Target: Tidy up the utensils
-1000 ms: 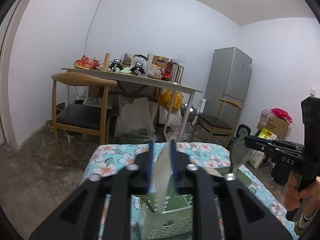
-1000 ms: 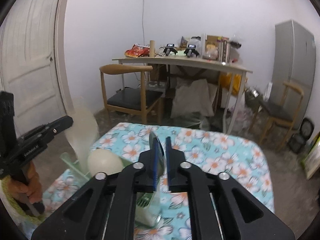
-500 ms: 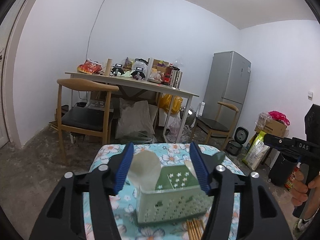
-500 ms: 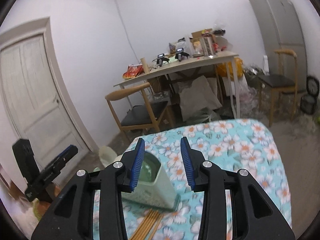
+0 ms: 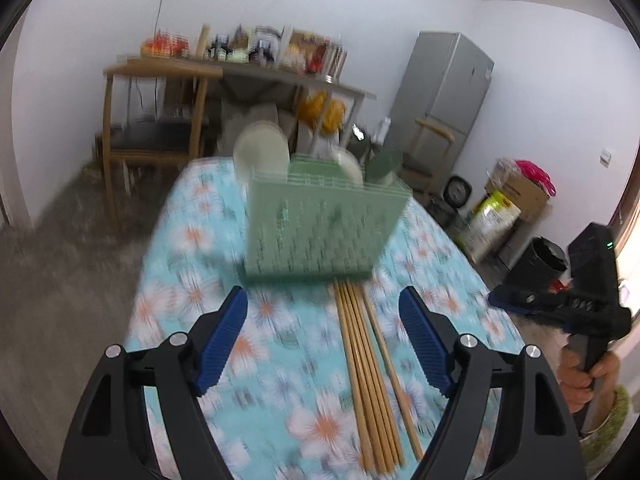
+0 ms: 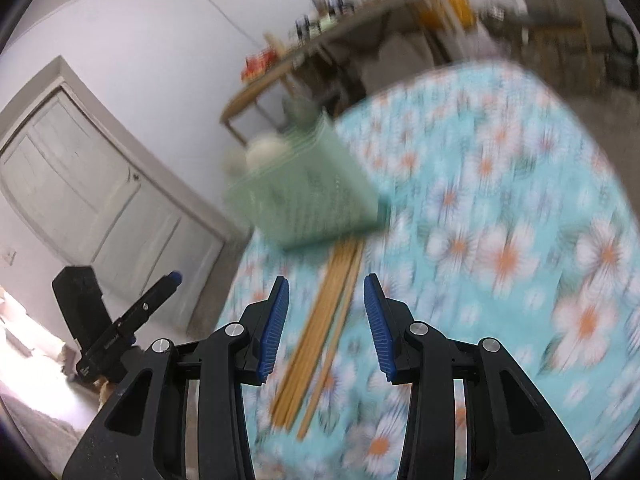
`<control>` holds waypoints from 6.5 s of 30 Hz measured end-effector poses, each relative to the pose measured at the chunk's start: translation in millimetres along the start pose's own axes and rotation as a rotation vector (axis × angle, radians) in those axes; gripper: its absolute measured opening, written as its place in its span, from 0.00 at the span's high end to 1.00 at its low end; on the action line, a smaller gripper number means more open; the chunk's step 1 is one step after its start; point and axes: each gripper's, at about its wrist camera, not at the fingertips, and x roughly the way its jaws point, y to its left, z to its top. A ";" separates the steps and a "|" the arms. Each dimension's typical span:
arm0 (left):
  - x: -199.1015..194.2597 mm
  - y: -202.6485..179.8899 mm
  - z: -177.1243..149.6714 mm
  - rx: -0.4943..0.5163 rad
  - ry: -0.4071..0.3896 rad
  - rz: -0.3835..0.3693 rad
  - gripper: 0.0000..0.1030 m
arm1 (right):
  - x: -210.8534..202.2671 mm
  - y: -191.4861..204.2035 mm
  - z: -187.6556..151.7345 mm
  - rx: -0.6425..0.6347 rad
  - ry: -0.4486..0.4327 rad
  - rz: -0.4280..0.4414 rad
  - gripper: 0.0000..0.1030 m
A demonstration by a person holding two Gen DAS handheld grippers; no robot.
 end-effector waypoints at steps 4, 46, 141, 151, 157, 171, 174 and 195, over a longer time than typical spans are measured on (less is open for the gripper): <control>10.6 3.9 -29.2 -0.084 0.095 -0.072 0.29 | 31.9 -12.8 -28.4 0.097 0.111 0.048 0.66; 66.5 38.8 -94.0 -0.474 0.363 -0.297 0.94 | 91.8 -37.7 -64.1 0.250 0.240 0.079 0.96; 39.9 -58.5 12.0 0.253 0.149 0.301 0.95 | -19.2 29.8 20.6 -0.122 -0.147 -0.251 0.95; 33.6 -66.2 11.8 0.276 0.128 0.316 0.95 | -33.5 37.0 21.2 -0.143 -0.184 -0.245 0.95; 31.6 -69.6 11.9 0.283 0.126 0.313 0.95 | -40.5 39.8 21.1 -0.144 -0.197 -0.236 0.95; 27.6 -102.6 -5.8 0.356 0.160 0.241 0.95 | -53.8 16.7 -2.1 -0.018 -0.123 -0.106 0.95; 28.6 -109.4 -12.0 0.369 0.174 0.227 0.95 | -54.8 11.0 -11.9 0.007 -0.107 -0.102 0.95; 29.0 -132.9 -43.3 0.403 0.238 0.170 0.95 | -52.9 -4.7 -50.3 0.068 -0.062 -0.091 0.95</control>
